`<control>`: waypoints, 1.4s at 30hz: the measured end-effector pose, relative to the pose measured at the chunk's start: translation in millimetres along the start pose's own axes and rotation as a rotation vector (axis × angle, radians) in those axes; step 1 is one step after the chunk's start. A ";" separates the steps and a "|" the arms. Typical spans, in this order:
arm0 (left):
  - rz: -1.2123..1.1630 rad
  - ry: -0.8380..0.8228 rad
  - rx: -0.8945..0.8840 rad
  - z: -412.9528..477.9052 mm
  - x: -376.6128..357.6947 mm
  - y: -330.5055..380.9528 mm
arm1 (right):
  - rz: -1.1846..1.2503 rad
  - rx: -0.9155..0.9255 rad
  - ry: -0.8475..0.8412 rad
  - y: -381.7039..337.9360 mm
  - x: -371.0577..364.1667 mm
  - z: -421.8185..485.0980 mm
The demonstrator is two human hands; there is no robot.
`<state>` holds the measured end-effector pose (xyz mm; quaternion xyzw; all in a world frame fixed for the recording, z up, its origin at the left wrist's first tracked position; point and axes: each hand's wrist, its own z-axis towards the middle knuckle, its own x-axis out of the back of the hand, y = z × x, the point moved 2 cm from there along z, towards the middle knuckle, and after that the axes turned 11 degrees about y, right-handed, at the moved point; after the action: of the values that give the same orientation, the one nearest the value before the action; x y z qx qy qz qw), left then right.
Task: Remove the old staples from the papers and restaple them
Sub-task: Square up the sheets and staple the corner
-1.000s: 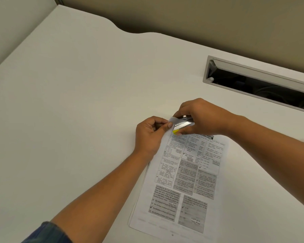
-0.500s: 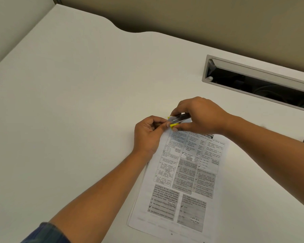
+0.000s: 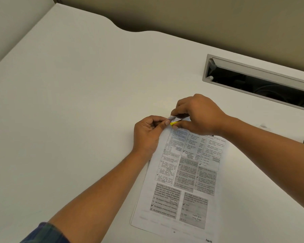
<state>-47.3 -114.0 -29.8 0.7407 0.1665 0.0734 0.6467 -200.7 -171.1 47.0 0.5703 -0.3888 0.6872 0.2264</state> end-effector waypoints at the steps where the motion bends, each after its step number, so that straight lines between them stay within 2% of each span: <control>1: -0.001 -0.005 -0.002 -0.4 -0.2 1.0 | 0.000 -0.009 0.015 -0.6 -0.7 -0.4; 9: -0.005 0.028 0.034 -0.4 1.8 -5.0 | 0.131 -0.132 -0.013 6.2 4.8 -5.8; 17: -0.014 0.039 0.060 0.7 2.3 -4.7 | 0.298 -0.279 0.149 30.0 30.2 -17.6; 23: -0.046 0.035 0.073 -1.0 2.4 -3.5 | 0.277 -0.436 0.221 61.3 39.3 -30.6; 28: -0.052 0.033 0.083 -0.6 1.7 -3.5 | 0.614 -0.655 0.350 95.8 23.5 -45.2; 31: -0.064 0.039 0.100 0.1 1.7 -4.2 | 0.694 -0.697 0.365 112.1 11.8 -51.5; 33: -0.067 0.042 0.109 0.1 1.2 -4.2 | 0.624 -0.717 0.337 120.5 8.2 -53.9; 37: -0.061 0.045 0.112 0.2 1.6 -4.3 | 0.312 -0.676 0.248 132.3 3.9 -55.3; 42: -0.049 0.049 0.108 -0.4 1.4 -4.1 | 0.159 -0.633 0.226 140.3 -0.7 -53.5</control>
<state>-46.8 -112.7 -33.9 0.7682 0.2040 0.0663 0.6031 -339.0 -212.1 5.0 0.3600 -0.5987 0.6067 0.3793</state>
